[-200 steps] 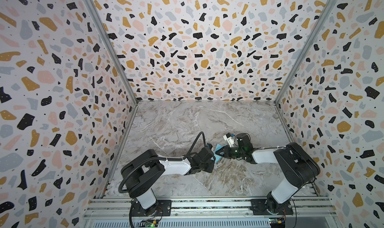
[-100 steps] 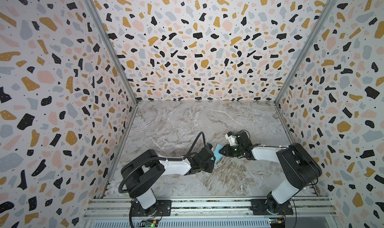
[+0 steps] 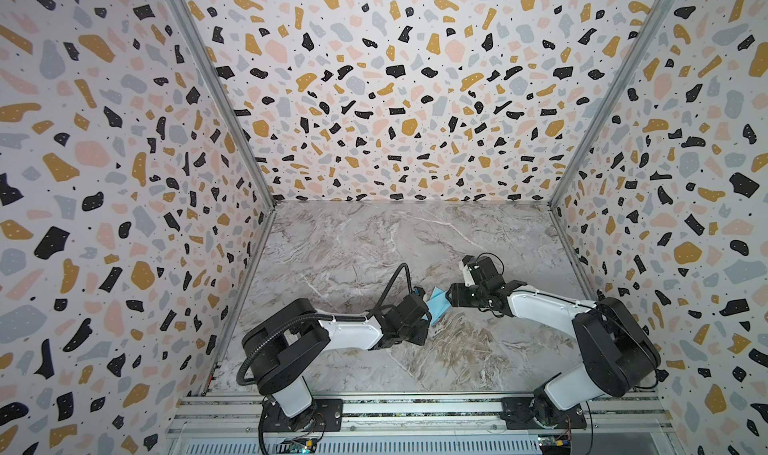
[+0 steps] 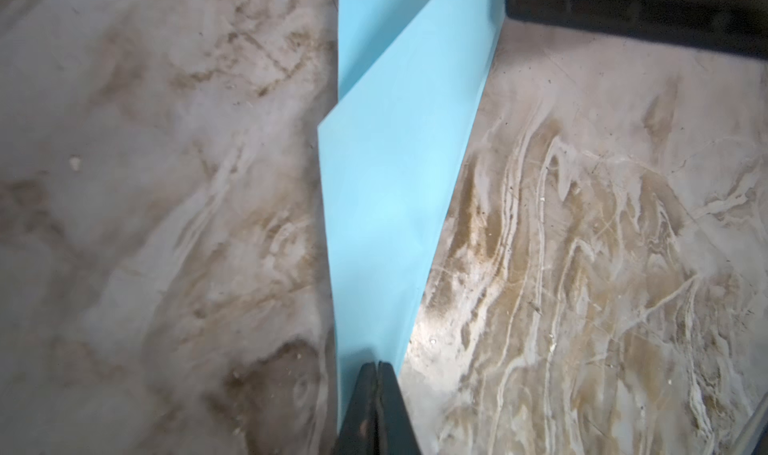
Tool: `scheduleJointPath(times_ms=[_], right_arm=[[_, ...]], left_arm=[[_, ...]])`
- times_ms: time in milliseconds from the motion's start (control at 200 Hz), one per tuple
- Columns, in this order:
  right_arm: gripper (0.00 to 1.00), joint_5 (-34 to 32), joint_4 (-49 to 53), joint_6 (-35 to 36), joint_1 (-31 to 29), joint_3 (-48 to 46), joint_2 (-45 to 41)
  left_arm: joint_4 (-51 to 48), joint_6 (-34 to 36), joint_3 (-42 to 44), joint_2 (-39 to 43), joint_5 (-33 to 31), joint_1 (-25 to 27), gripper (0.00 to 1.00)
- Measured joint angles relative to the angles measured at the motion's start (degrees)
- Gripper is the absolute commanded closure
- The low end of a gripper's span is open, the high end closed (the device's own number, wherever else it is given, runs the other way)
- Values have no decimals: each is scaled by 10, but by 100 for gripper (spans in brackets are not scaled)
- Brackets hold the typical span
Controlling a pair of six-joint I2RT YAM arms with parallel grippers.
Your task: Fold a paper plane with a square sheet of paper (pick it up from the middle)
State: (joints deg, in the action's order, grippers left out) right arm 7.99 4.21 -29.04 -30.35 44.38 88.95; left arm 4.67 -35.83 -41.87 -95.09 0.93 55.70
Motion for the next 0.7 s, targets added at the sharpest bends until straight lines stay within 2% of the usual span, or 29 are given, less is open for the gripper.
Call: scheduleJointPath(times_ms=[110,551,701], right_arm=[[42,-6,5,5,-8,15,25],[66,-34,19,31,-16,30,56],[68,-39,19,40,-16,31,59]], left_arm=[[0,0,0,0,-1,0,100],[-2,-2,-2,0,-6,3,100],[-15,-2,-11,-2,-6,3,100]])
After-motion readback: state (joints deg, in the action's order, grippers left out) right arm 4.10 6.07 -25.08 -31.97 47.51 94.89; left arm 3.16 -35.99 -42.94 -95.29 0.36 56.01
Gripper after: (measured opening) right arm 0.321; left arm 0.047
